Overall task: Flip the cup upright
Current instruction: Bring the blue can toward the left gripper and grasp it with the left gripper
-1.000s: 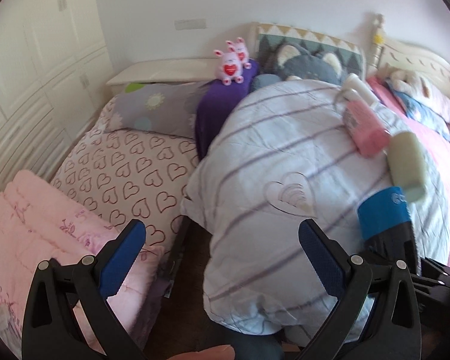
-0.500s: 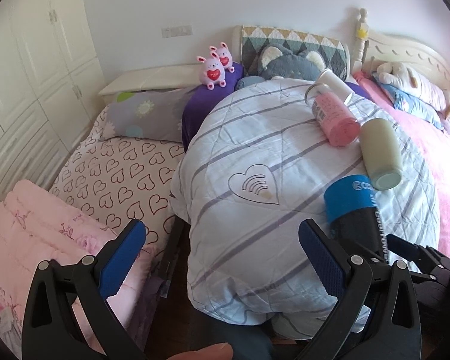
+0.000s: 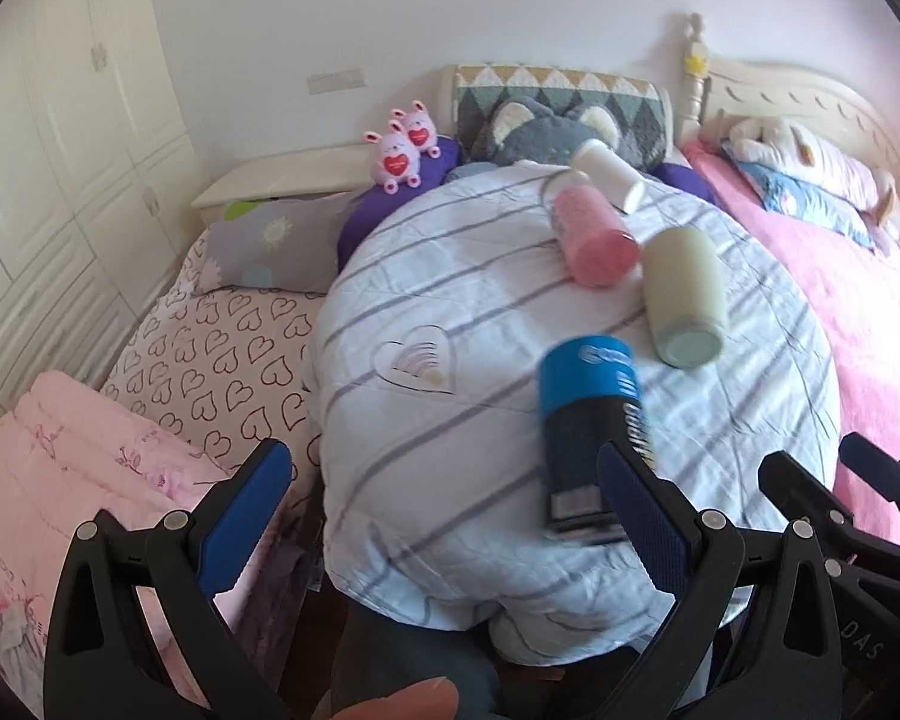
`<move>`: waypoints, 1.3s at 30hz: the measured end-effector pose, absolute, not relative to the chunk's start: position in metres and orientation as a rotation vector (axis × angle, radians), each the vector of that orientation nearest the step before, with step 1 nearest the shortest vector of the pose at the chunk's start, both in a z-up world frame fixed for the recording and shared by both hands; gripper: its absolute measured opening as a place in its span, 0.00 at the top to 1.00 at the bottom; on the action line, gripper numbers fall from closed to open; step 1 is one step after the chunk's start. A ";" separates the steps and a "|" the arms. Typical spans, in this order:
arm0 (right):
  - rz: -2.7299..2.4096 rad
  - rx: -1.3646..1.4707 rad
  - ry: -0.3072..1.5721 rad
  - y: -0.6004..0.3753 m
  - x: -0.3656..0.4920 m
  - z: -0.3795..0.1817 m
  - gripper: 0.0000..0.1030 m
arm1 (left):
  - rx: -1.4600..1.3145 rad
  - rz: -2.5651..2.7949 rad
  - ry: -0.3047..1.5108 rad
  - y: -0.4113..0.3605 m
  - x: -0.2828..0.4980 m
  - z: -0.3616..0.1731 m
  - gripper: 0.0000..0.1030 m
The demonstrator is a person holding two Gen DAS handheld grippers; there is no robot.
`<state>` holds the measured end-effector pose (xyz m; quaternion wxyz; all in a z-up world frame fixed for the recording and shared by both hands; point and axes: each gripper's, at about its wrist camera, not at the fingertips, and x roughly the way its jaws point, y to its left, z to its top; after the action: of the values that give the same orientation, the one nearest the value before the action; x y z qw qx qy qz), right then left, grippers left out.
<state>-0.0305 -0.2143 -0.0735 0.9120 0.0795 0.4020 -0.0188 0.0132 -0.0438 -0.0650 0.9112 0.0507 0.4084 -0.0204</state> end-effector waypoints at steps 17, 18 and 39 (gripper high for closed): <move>-0.084 0.181 0.791 -0.243 -0.059 -0.071 0.17 | 0.145 -0.079 0.830 -0.071 -0.014 -0.057 0.00; -0.083 0.183 0.788 -0.243 -0.060 -0.071 0.17 | 0.146 -0.079 0.829 -0.071 -0.015 -0.057 0.00; -0.092 0.210 0.800 -0.272 -0.045 -0.077 0.17 | 0.134 -0.098 0.930 -0.103 0.021 -0.075 0.00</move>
<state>-0.0452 -0.2722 -0.0772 0.9146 0.1020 0.3887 -0.0446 0.0208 -0.1030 -0.0751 0.8904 0.0644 0.4480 -0.0471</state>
